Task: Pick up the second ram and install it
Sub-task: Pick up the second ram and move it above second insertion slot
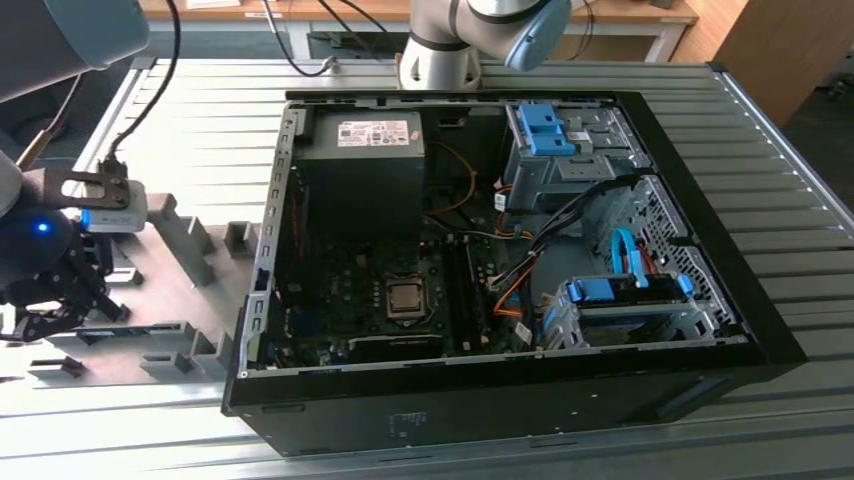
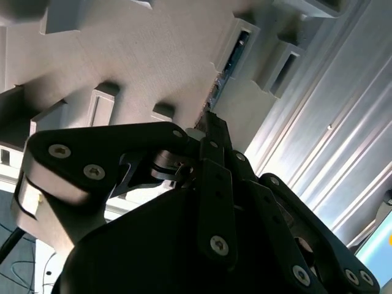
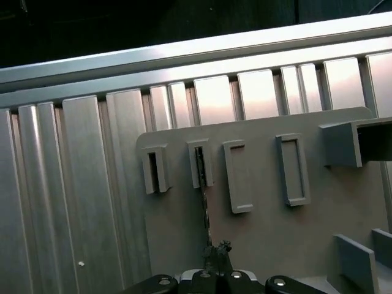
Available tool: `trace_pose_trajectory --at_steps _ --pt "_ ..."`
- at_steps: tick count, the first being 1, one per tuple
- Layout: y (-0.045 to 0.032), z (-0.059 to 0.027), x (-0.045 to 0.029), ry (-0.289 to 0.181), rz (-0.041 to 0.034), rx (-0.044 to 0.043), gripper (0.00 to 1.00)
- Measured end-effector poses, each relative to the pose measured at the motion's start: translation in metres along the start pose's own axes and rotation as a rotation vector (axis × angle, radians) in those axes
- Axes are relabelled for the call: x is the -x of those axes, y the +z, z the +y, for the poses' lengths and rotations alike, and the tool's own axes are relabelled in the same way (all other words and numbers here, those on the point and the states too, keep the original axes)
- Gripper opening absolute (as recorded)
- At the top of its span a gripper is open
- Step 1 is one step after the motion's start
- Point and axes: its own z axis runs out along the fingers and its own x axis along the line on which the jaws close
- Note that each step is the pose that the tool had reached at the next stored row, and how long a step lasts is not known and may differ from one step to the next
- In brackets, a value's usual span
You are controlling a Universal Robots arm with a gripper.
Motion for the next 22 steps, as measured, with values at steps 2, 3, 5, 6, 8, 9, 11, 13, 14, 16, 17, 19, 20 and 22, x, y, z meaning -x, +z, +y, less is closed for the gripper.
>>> trace_pose_trajectory --at_steps 2,3,5,6,8,9,11,13,14,16,17,19,20,22 --pt "0.0000 0.0000 0.0000 -0.015 -0.0001 0.0004 0.11" --pt "0.0000 0.0000 0.0000 -0.023 -0.0001 0.0006 0.11" --pt "0.0000 0.0000 0.0000 -0.039 -0.0002 0.0011 0.11" --pt "0.0000 0.0000 0.0000 -0.048 -0.0003 0.0013 0.11" --pt "0.0000 0.0000 0.0000 -0.064 -0.0003 0.0018 0.11" --pt "0.0000 0.0000 0.0000 -0.072 -0.0004 0.0020 0.11" --pt "0.0000 0.0000 0.0000 -0.088 -0.0004 0.0024 0.11" --pt "0.0000 0.0000 0.0000 -0.103 -0.0005 0.0028 0.11" --pt "0.0000 0.0000 0.0000 -0.110 -0.0006 0.0031 0.11" --pt "0.0000 0.0000 0.0000 -0.124 -0.0006 0.0035 0.11" --pt "0.0000 0.0000 0.0000 -0.127 -0.0006 0.0036 0.11" --pt "0.0000 0.0000 0.0000 -0.127 -0.0006 0.0036 0.11" --pt "0.0000 0.0000 0.0000 -0.127 -0.0006 0.0036 0.11" --pt "0.0000 0.0000 0.0000 -0.127 -0.0006 0.0036 0.11"
